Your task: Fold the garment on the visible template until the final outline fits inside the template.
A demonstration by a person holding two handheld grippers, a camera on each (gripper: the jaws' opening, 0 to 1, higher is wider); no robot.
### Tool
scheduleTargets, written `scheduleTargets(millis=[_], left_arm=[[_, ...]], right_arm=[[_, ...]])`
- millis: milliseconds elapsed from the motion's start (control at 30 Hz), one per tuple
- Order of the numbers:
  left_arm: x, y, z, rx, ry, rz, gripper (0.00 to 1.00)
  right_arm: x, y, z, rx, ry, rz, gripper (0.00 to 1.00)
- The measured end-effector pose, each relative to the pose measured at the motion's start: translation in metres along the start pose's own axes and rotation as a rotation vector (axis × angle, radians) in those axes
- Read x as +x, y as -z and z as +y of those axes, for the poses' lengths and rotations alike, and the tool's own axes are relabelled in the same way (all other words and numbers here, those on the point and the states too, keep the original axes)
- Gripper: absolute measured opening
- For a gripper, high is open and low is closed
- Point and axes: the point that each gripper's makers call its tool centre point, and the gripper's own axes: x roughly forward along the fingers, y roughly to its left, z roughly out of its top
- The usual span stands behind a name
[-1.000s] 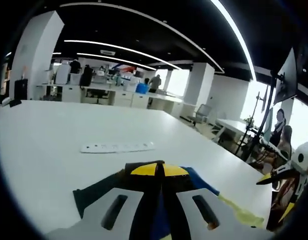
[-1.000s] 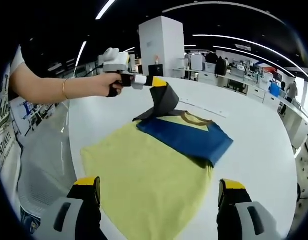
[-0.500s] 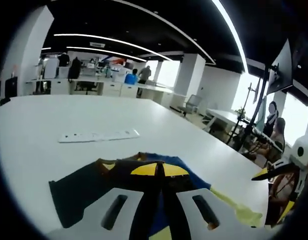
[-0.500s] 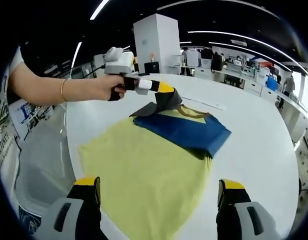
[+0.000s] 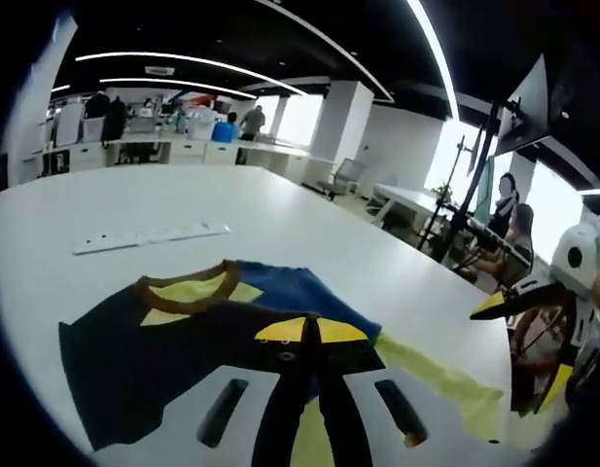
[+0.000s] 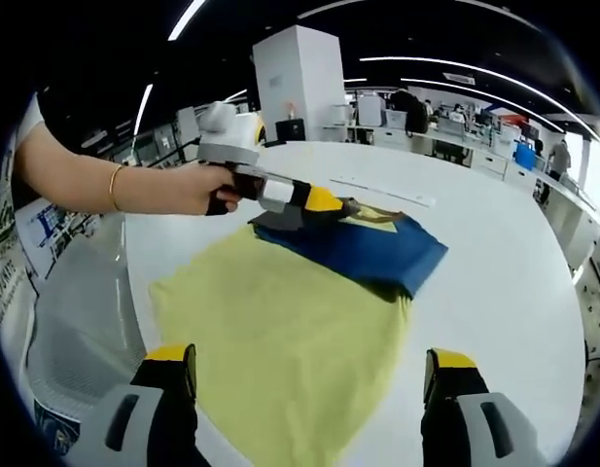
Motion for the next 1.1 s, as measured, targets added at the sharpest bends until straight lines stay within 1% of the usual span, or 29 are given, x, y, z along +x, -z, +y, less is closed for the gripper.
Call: scheduleTargets(millis=[133, 200, 233, 333, 400, 467, 567, 600, 733, 833, 967, 1100], left_arm=[[0.003, 0.009, -0.002, 0.009, 0.017, 0.027, 0.00], [0.003, 0.013, -0.004, 0.039, 0.031, 0.049, 0.00], [0.003, 0.015, -0.005, 0.050, 0.035, 0.056, 0.02], [0.001, 0.016, -0.011, 0.099, 0.053, 0.064, 0.12], [0.000, 0.016, -0.013, 0.130, 0.055, 0.066, 0.19], [-0.001, 0.015, -0.014, 0.161, 0.051, 0.068, 0.27], [-0.003, 0.012, -0.014, 0.181, 0.043, 0.068, 0.40], [-0.004, 0.011, -0.012, 0.190, 0.032, 0.068, 0.42], [-0.007, 0.010, -0.005, 0.181, 0.004, 0.065, 0.51], [-0.011, 0.014, 0.004, 0.184, -0.028, 0.086, 0.56], [-0.017, 0.019, 0.013, 0.162, -0.047, 0.092, 0.59], [-0.021, 0.025, 0.020, 0.149, -0.067, 0.105, 0.59]], right_arm=[[0.000, 0.001, 0.000, 0.004, 0.002, -0.002, 0.96], [0.001, 0.002, 0.000, 0.006, 0.003, -0.001, 0.96], [0.001, 0.002, -0.001, 0.006, 0.003, -0.001, 0.96], [0.001, 0.001, -0.001, 0.007, 0.003, -0.004, 0.96], [0.002, 0.000, -0.001, 0.008, 0.003, -0.008, 0.96], [0.002, -0.002, -0.001, 0.007, 0.003, -0.012, 0.96], [0.002, -0.004, -0.001, 0.006, 0.004, -0.017, 0.96], [0.002, -0.003, -0.001, 0.004, 0.005, -0.013, 0.96], [0.001, -0.002, -0.002, 0.008, 0.010, -0.014, 0.96], [-0.001, -0.002, -0.001, 0.009, 0.012, -0.018, 0.97], [-0.004, -0.006, -0.001, 0.008, 0.009, -0.036, 0.97], [-0.007, -0.012, 0.000, -0.003, 0.007, -0.060, 0.98]])
